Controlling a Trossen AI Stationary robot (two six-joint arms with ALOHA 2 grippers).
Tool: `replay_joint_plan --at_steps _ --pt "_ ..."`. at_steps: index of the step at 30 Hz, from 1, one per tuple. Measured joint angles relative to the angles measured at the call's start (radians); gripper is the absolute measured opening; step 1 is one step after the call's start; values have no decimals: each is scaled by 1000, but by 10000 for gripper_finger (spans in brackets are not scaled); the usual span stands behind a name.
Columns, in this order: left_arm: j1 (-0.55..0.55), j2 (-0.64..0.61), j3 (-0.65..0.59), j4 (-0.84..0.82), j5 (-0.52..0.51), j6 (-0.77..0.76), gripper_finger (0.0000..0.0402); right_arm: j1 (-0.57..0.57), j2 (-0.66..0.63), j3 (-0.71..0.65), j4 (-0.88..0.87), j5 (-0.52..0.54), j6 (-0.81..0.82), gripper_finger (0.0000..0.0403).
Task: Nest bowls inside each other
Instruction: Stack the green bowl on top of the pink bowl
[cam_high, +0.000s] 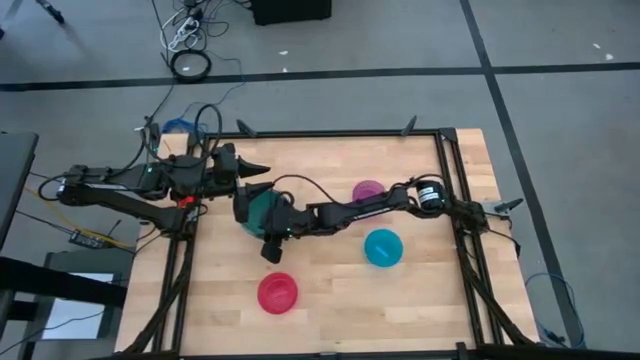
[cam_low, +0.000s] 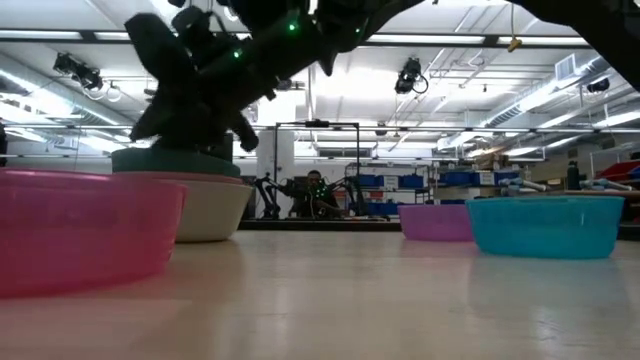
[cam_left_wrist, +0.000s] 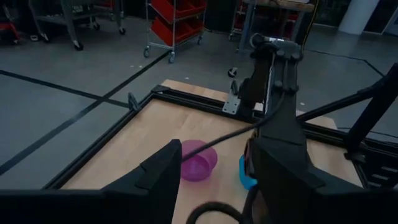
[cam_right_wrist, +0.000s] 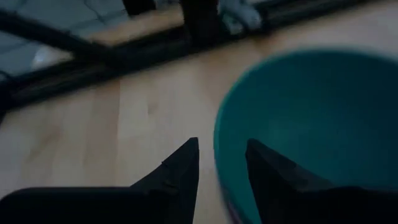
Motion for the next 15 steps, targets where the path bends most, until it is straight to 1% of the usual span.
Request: replay_joint_plan --at_steps 4,8,15 --pt "0 0 0 -9 0 -1 204 6 14 -2 -48 2 2 123" --pt "0 0 0 -14 0 -1 204 7 0 0 -94 26 1 123" --pt "0 0 0 -21 0 -1 204 11 -27 0 -112 13 -29 123"
